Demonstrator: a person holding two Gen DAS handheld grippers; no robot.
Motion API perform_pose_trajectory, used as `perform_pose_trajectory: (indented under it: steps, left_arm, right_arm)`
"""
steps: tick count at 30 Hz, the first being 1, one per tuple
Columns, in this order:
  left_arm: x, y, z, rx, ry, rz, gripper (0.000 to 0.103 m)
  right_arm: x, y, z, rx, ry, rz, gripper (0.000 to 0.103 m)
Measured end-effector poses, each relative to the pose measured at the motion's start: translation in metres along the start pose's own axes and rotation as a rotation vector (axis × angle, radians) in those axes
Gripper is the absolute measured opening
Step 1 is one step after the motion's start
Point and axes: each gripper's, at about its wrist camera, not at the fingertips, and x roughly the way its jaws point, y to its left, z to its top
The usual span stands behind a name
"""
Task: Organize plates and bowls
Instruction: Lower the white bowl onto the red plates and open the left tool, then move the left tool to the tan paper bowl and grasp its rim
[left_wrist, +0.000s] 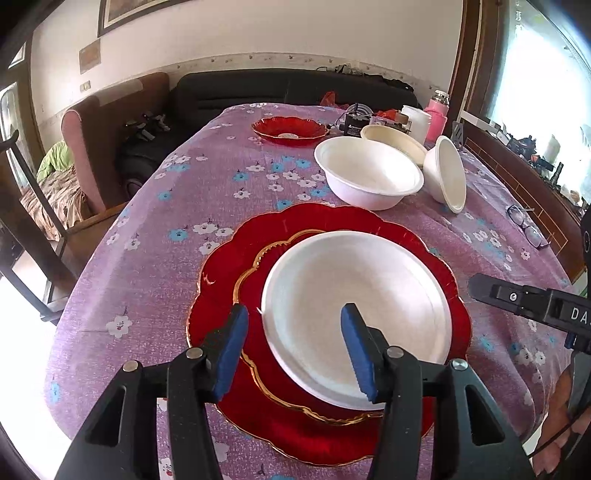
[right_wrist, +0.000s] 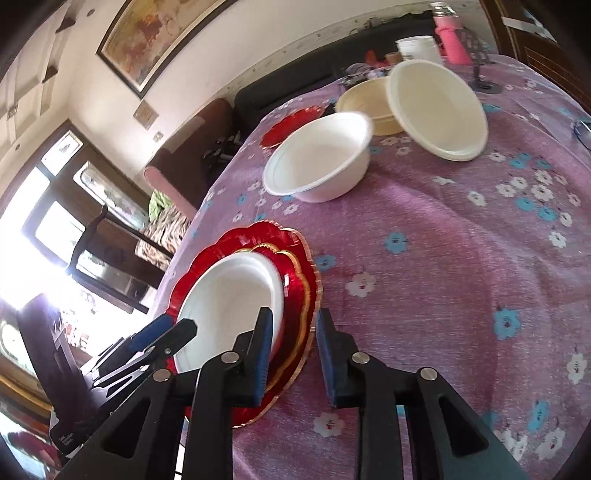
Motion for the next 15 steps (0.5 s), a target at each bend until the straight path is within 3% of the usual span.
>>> perform_pose_trajectory:
  steps: [9, 15]
  left_arm:
    - [-0.007, -0.018, 0.004, 0.040, 0.002, -0.005, 0.053]
    - [-0.014, -0.026, 0.010, 0.057, 0.001, -0.010, 0.054]
  right_arm:
    - [-0.018, -0.030, -0.004, 0.066, -0.018, -0.002, 0.028]
    - [-0.028, -0.042, -0.003, 0.090, -0.036, 0.002, 0.034]
